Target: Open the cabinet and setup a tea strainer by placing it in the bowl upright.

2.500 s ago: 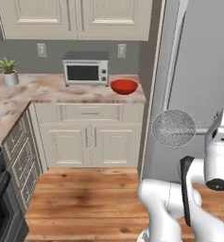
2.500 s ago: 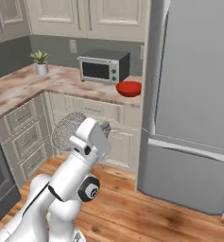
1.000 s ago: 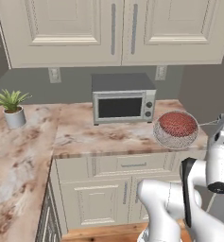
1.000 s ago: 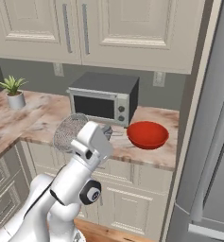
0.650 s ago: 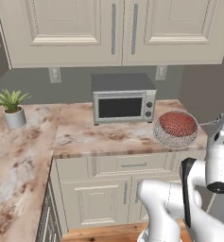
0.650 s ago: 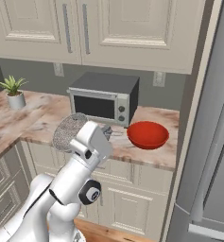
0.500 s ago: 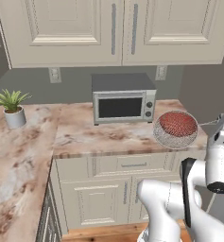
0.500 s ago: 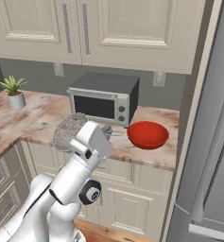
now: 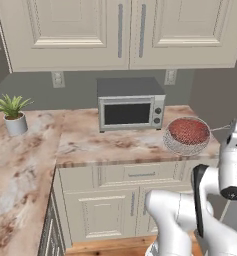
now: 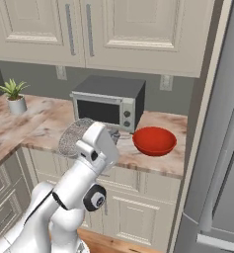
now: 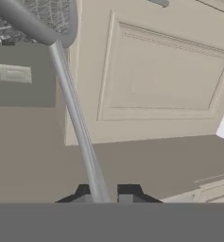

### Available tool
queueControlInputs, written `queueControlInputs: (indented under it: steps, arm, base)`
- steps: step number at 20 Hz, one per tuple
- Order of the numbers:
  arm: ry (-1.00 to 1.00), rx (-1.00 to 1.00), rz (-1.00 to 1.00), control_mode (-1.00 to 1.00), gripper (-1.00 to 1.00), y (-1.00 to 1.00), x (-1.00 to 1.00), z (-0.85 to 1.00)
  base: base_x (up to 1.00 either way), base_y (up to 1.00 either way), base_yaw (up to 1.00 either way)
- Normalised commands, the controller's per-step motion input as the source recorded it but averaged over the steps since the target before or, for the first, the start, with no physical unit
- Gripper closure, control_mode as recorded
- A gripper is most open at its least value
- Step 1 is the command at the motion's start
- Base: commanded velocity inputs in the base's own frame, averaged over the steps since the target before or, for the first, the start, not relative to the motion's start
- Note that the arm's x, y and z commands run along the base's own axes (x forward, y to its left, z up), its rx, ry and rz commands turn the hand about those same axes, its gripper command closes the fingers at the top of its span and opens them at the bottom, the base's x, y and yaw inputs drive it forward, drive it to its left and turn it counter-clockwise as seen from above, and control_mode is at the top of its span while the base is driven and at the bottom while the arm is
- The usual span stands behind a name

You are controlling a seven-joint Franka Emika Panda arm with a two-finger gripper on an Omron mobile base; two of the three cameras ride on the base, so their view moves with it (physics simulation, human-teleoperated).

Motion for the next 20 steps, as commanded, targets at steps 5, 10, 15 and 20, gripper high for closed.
queueControlInputs:
  steps: [5, 10, 15, 20]
  arm:
    - [0.69, 0.27, -0.16, -1.0, 1.0, -0.21, 0.34, 0.43]
    - [0.69, 0.14, -0.01, -1.0, 1.0, 0.0, 0.02, 0.09]
    - [0.49, 0.22, 0.0, -1.0, 1.0, 0.04, 0.0, 0.0]
    - [0.45, 0.37, -0.01, -1.0, 1.0, 0.0, 0.0, 0.06]
  base:
    - [0.0, 0.0, 0.0]
    - [0.0, 0.0, 0.0]
    - [0.0, 0.0, 0.0]
    - [0.0, 0.0, 0.0]
